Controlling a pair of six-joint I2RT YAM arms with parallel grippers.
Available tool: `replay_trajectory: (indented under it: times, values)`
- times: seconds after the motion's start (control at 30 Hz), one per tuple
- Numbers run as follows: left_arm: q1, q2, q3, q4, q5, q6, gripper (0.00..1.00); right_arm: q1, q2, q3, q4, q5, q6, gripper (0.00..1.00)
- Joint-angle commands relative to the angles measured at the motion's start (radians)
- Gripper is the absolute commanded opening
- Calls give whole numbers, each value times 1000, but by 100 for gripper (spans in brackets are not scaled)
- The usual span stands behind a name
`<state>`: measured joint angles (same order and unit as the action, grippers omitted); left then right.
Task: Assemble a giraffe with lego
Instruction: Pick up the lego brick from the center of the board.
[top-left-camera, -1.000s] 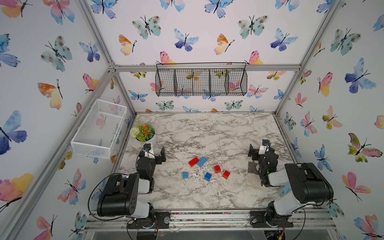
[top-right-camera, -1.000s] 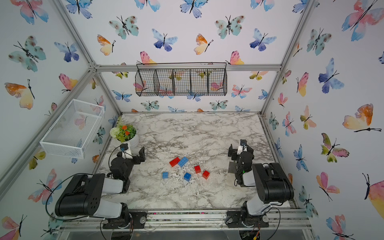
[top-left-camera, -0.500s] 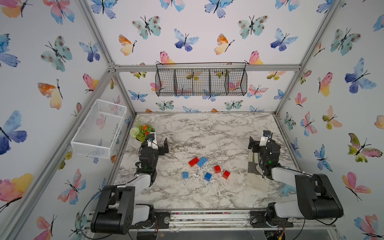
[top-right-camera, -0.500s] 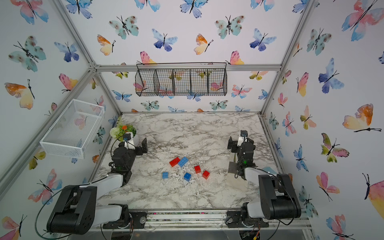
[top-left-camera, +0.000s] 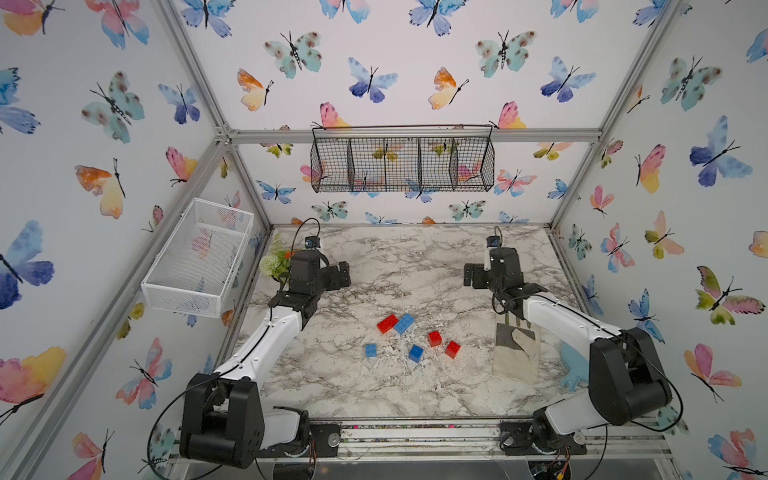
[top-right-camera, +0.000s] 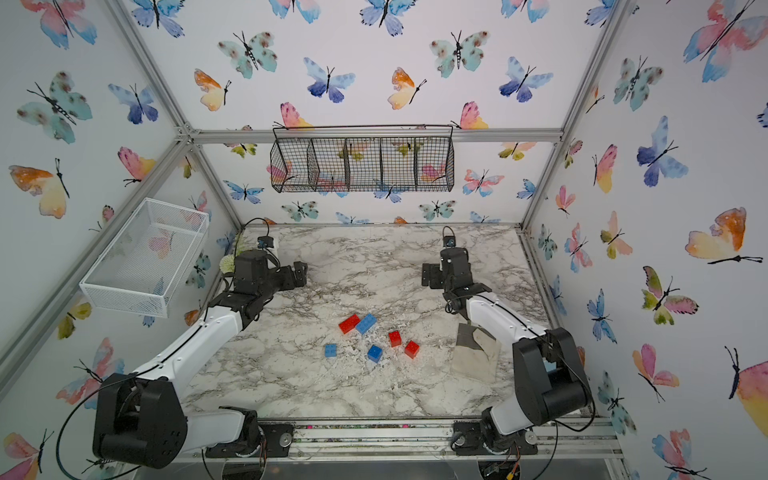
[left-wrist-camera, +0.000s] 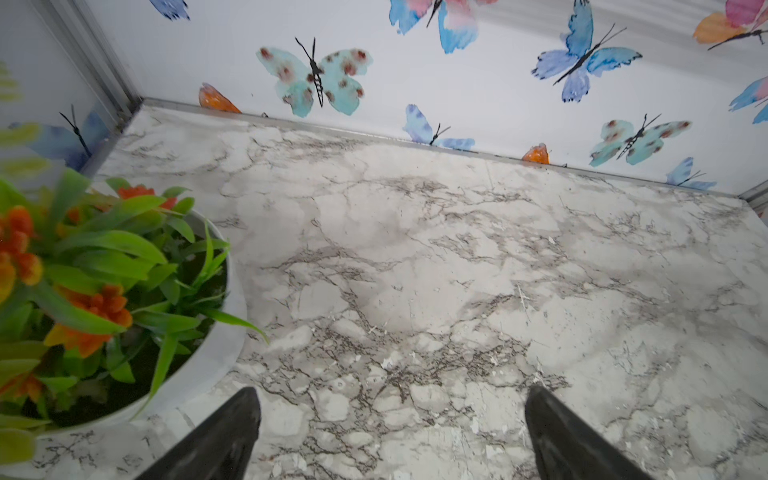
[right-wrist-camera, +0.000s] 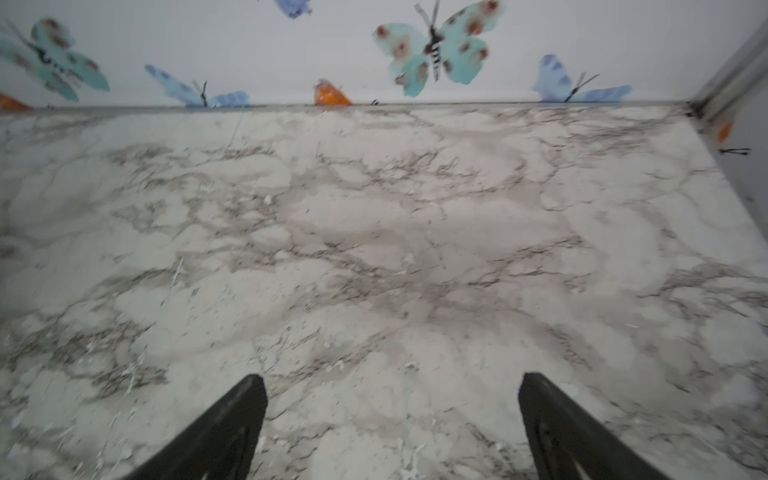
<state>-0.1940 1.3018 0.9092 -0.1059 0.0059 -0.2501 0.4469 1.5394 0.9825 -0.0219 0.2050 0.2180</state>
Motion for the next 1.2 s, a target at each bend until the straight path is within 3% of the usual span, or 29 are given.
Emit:
replay_trajectory:
  times: [0.0,0.27,0.53,0.87,1.17]
  values:
    - [-16,10,-1,-225,89,-41,98,104,33,59,-207,62,17,99]
    - [-21,-67,-100,-244,195,-8,98,209,60,80,-214,-105,60,95]
    - [-21,-116,-150,-278,323,-11,98,268,147,134,-269,-309,-66,93]
    - [-21,-195,-201,-285,389,-32,98,337,225,178,-296,-353,-166,92]
    - [-21,-184,-202,-273,409,-55,98,376,291,208,-296,-336,-208,93]
